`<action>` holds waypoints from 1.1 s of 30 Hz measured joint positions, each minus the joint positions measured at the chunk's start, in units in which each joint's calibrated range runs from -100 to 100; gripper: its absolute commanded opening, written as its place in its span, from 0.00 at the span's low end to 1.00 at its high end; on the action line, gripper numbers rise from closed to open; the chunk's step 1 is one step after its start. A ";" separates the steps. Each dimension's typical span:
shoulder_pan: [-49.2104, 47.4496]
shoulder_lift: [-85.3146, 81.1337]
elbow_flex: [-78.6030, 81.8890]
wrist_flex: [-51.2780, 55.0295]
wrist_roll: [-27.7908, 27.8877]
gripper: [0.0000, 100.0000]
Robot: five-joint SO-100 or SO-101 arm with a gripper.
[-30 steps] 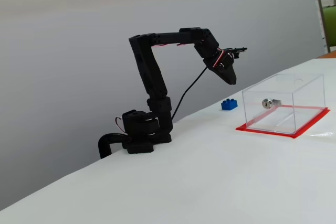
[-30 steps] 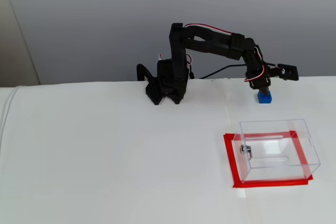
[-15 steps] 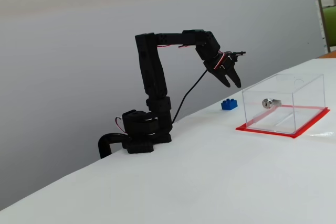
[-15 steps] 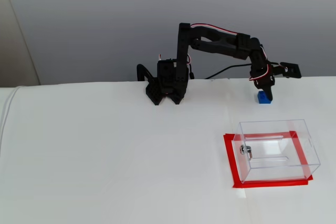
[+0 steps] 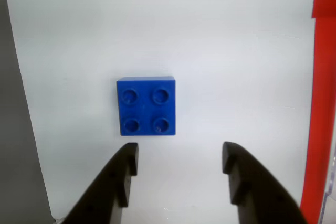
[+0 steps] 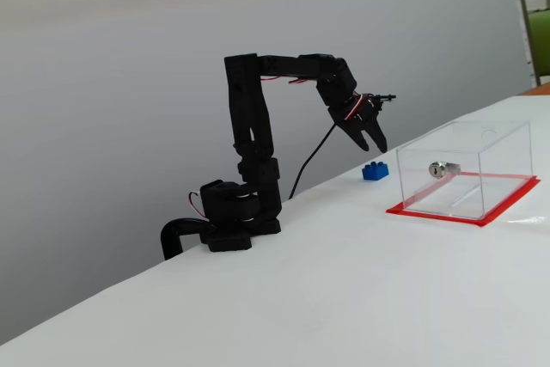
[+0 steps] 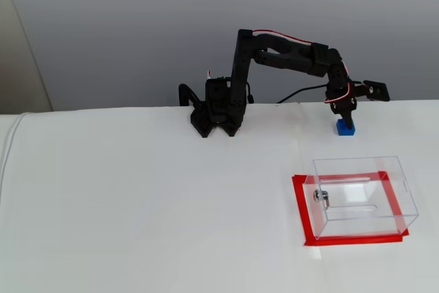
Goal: Pick the blue lego brick and place it into the transparent box
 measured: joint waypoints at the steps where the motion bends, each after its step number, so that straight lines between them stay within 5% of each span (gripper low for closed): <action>1: -0.32 0.00 0.00 0.00 -0.15 0.18; 33: -1.82 4.40 -0.09 -2.31 -1.61 0.19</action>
